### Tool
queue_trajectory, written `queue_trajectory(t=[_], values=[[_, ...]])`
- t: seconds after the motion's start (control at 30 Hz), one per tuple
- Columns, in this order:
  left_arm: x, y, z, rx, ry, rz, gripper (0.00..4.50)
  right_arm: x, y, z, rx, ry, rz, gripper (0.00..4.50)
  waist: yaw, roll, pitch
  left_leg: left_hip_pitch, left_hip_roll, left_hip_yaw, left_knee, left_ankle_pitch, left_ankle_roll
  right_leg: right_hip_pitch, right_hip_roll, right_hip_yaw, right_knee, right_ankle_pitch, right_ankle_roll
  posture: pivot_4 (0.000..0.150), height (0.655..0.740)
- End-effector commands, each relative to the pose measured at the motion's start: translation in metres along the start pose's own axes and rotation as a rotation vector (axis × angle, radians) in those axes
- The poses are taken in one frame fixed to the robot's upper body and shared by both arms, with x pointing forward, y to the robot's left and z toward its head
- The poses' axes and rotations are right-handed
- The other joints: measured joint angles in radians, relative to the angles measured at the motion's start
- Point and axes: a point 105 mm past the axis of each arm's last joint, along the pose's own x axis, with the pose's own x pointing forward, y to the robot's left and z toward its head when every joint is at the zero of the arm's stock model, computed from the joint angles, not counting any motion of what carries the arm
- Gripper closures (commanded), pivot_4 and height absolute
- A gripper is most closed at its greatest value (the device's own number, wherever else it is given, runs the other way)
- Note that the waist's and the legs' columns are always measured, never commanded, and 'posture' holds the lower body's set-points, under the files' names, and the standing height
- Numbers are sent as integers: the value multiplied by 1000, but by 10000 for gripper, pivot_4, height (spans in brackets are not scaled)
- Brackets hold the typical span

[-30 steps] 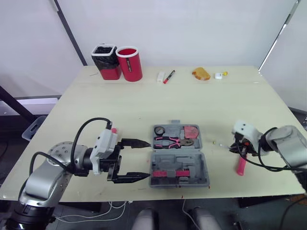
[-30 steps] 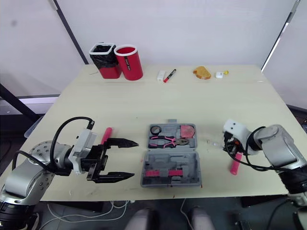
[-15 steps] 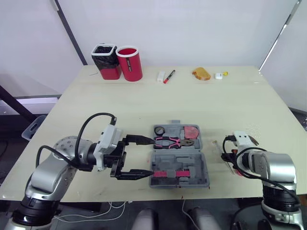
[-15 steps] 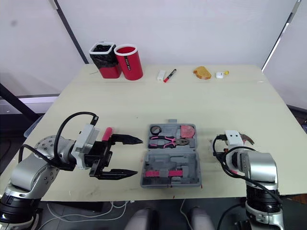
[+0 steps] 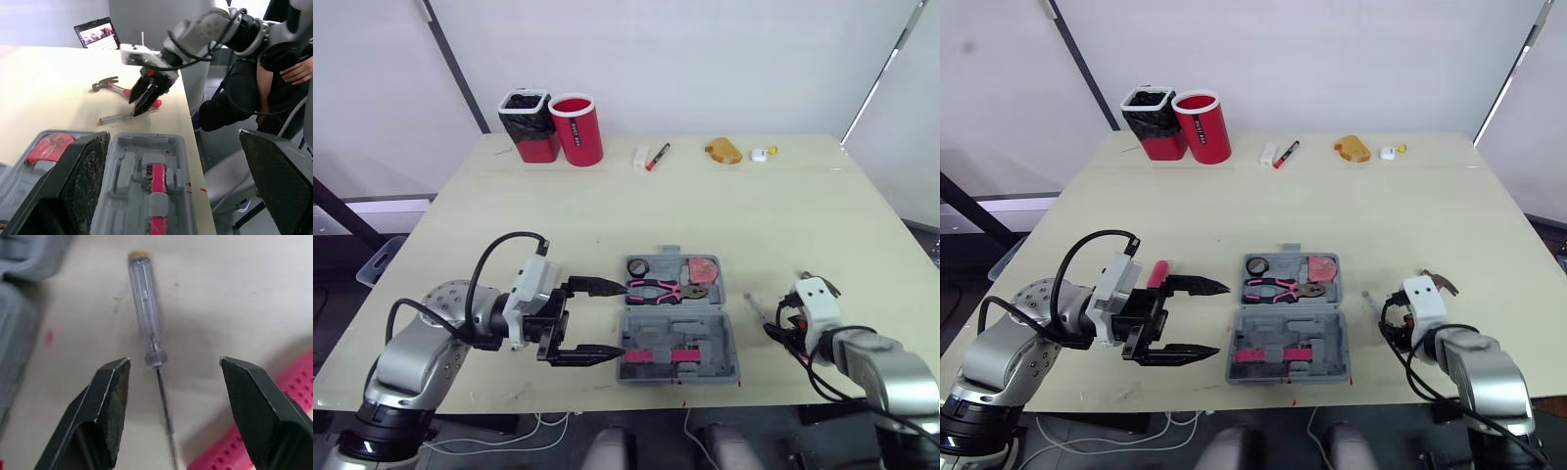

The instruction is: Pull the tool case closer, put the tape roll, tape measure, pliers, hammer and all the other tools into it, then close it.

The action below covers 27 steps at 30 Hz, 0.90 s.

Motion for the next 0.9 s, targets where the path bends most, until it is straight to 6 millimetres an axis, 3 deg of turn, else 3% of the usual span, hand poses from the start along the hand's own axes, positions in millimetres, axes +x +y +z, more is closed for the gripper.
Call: queue_trajectory(t=[0.03,0.5,0.6,0.77,0.9], values=[[-3,0,5,34,-4,4,0,-2,12,15,-83,-150,104,14513,-1,0,0,0,0,0,0,0,0,0,0,0,0,0,1,1500,7400],[-4,1,9,44,3,-4,0,22,-3,-17,-27,-213,73,14513,4,-1,0,1,0,0,0,0,0,0,0,1,0,0,0,1500,7400],[-4,1,9,46,2,-7,0,23,-2,-22,-23,-216,75,21651,4,-1,0,1,0,0,1,0,0,1,0,1,1,0,0,1500,7400],[-5,2,10,47,0,-6,0,22,2,-26,-41,-215,74,42065,4,-1,-1,1,0,0,0,0,0,1,0,1,0,0,-1,1500,7400],[-4,2,10,44,-4,-9,0,20,1,-22,-81,-237,64,43663,4,-1,-1,1,0,0,0,0,0,1,1,1,1,0,-1,1500,7400]])
